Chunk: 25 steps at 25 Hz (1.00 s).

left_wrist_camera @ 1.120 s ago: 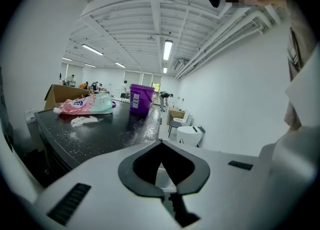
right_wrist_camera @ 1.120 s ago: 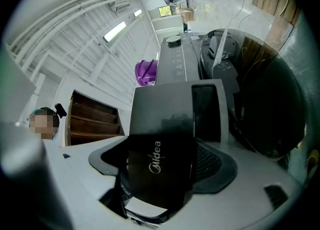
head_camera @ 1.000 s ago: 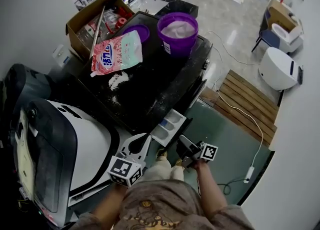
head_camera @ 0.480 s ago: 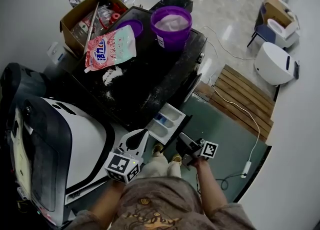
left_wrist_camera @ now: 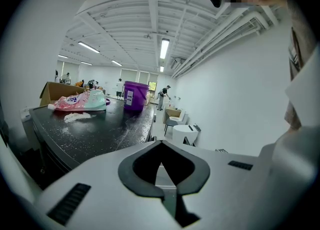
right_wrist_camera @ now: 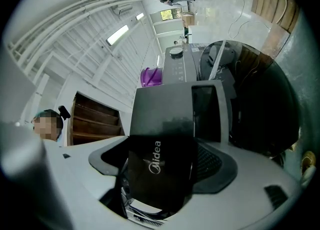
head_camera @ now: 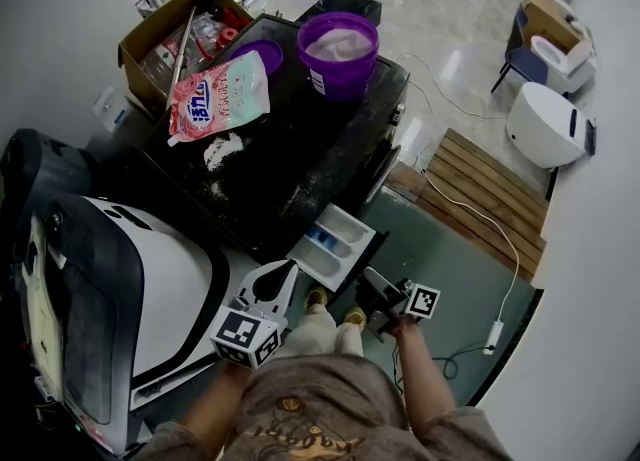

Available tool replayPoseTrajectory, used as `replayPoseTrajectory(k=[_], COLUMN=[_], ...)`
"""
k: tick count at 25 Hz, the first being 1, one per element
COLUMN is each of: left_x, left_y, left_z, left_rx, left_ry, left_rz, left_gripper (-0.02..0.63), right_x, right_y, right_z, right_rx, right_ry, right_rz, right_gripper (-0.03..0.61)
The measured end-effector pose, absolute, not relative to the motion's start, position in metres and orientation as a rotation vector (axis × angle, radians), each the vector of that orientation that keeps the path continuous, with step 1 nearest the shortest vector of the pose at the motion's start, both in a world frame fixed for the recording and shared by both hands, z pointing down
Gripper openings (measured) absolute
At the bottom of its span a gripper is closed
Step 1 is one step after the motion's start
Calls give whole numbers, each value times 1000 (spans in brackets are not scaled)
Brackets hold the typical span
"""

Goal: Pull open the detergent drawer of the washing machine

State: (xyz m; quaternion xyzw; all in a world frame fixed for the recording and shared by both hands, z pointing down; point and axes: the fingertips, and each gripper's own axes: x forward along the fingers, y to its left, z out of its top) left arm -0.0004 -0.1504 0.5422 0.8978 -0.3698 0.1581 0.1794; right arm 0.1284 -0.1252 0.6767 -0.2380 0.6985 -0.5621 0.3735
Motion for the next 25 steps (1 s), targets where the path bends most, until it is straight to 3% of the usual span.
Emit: replayPoseTrajectory(k=[25], left_x=[-4], left_y=[-136], left_z=[543], left_rx=[2538], left_ry=[-1047], left_rz=[455], left_gripper=[20], right_x=[137], right_y=[-116], right_z=[677], right_rx=[-597], right_ry=[1765], right_rz=[-1409], right_gripper=[367])
